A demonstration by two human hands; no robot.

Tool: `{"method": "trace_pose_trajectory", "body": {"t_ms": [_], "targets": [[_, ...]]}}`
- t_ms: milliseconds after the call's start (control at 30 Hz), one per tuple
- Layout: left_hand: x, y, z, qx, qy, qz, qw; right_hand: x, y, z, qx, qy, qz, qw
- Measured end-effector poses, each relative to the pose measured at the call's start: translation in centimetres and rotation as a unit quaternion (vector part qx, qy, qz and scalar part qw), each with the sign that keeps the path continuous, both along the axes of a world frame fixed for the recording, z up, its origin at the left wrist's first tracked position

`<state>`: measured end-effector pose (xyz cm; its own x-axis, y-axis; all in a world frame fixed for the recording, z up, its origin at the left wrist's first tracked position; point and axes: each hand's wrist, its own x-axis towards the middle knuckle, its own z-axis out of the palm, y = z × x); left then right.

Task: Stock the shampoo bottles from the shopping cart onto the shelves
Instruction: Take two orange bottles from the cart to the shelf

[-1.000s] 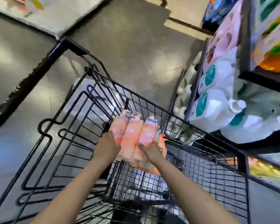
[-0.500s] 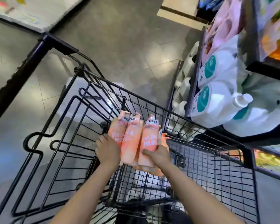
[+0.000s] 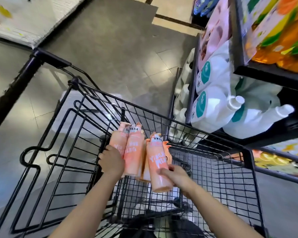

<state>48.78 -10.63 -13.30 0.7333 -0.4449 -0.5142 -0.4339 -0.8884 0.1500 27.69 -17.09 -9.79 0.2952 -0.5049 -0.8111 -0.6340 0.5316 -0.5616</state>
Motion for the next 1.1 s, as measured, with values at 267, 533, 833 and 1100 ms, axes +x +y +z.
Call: {"method": "trace_pose_trajectory", "body": {"t_ms": [267, 533, 833, 1100], "targets": [[1.3, 2.1, 0.7, -0.007, 0.041, -0.054, 0.998, -3.4, 2.9, 0.0, 0.025, -0.027, -0.015, 0.999], [-0.1, 4.5, 5.3, -0.170, 0.266, 0.096, 0.944, -5.7, 3.8, 1.6, 0.031, -0.082, -0.081, 0.993], [-12.8, 1.8, 12.2, -0.200, 0.420, -0.008, 0.885, -13.7, 4.3, 6.1, -0.004, -0.122, -0.145, 0.982], [-30.6, -1.8, 16.2, -0.208, 0.500, -0.095, 0.835, -30.2, 4.4, 10.4, -0.060, -0.184, -0.302, 0.933]]}}
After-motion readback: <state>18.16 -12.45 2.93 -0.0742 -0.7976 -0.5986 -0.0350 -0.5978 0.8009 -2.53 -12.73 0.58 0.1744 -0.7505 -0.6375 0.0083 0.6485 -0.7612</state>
